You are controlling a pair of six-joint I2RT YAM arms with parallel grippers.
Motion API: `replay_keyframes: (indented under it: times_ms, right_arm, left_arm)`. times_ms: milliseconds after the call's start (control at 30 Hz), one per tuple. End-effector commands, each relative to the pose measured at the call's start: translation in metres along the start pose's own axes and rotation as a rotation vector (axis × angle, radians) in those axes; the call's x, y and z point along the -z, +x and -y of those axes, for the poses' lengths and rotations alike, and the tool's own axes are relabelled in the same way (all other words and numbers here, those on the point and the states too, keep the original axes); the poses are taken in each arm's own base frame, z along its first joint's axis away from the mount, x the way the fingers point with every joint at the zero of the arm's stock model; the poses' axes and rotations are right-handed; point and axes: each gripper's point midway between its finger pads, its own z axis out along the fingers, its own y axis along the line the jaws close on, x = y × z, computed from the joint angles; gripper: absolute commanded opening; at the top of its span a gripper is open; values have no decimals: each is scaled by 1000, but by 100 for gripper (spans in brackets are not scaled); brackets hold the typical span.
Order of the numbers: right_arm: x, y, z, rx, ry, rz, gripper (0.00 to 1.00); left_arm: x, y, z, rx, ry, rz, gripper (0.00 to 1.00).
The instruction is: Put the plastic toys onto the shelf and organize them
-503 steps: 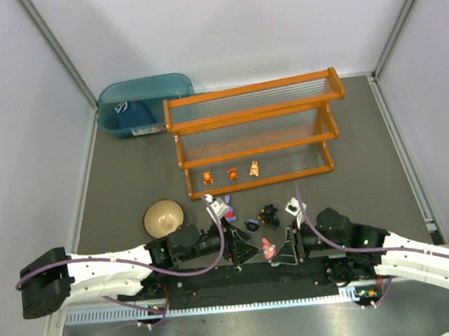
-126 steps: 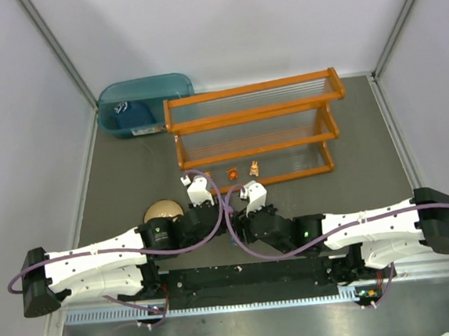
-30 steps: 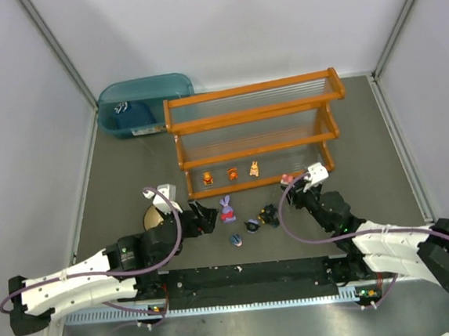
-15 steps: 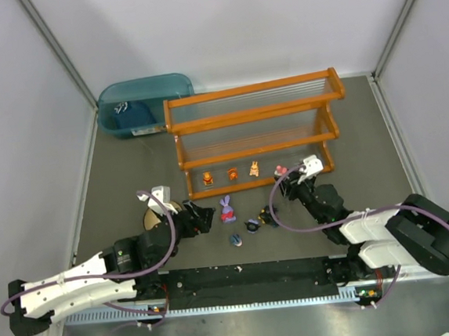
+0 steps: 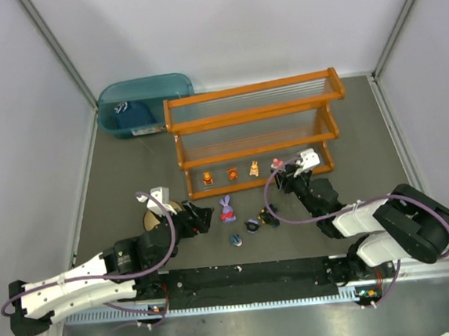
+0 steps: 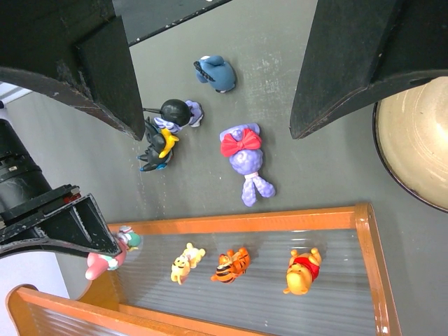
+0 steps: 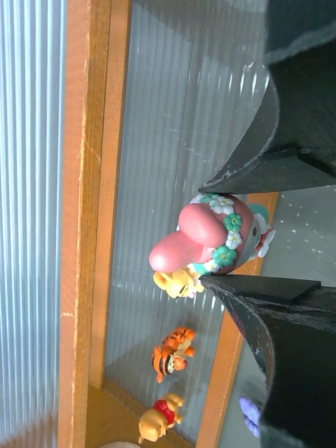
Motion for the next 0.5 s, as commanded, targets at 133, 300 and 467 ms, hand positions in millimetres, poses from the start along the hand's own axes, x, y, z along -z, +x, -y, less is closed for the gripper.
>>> replay_keyframes:
  times_ms: [133, 300, 467]
  right_arm:
    - [-17, -22, 5, -59, 37, 75, 0]
    - [-20, -18, 5, -68, 37, 65, 0]
    - [-24, -12, 6, -71, 35, 47, 0]
  left_arm:
    - [-1, -5, 0, 15, 2, 29, 90]
    - [-1, -6, -1, 15, 0, 33, 90]
    - [-2, -6, -2, 15, -5, 35, 90]
